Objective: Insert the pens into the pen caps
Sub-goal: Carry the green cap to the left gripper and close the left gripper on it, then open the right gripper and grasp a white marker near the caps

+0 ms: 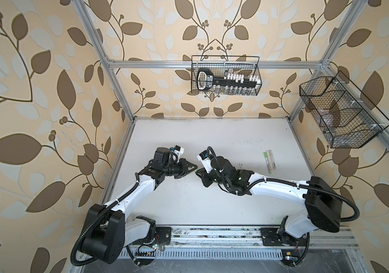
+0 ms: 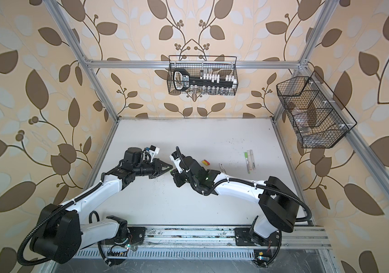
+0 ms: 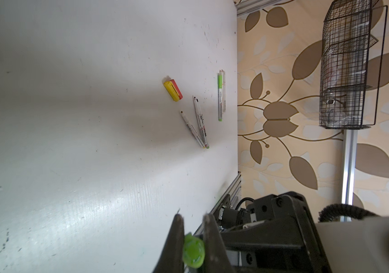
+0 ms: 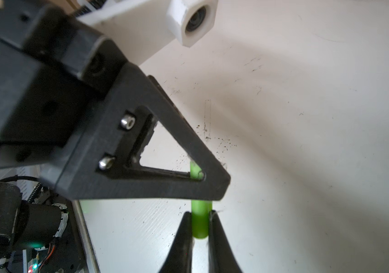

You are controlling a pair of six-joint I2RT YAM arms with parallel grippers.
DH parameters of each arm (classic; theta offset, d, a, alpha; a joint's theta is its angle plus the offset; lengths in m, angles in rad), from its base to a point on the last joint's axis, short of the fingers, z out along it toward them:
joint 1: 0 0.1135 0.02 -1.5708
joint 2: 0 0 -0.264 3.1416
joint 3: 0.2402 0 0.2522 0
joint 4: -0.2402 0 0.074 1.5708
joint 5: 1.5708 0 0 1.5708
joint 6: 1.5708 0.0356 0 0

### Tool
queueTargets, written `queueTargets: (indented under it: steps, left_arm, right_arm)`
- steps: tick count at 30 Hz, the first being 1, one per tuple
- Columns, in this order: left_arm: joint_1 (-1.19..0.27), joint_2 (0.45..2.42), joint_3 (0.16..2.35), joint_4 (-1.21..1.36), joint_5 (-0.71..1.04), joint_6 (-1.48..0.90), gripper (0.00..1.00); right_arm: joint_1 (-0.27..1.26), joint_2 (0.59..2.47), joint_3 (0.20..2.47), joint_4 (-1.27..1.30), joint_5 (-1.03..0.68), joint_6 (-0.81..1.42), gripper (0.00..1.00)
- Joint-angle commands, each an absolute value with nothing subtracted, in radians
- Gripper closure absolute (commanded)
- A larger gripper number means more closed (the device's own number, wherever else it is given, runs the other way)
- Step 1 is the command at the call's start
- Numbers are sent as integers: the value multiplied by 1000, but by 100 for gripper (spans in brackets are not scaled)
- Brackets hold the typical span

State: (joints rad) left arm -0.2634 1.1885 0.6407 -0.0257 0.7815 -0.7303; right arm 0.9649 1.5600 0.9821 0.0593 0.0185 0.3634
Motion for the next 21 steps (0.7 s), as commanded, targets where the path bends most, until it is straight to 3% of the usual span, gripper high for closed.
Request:
queueTargets:
  steps: [1,5,11,16,21]
  left_arm:
    - [-272,1181,679,-95,748,-675,97]
    - [-272,1174,716,-176,690,-639,100]
    - [-263,1144,788,-354,579,-547,100]
    - [-258,1117,836,-488,548,-475,100]
    - [-258,1100,854,-559,585,-439,100]
  right_arm:
    - [969,1567,1041,44,43,379,86]
    - [959,1557,1035,1,37,383,79]
    - [862,1473,939,-110,10,381,55]
    - [739,1424,871,-274,46,375,45]
    - [641,1436,861,-416,88,348,43]
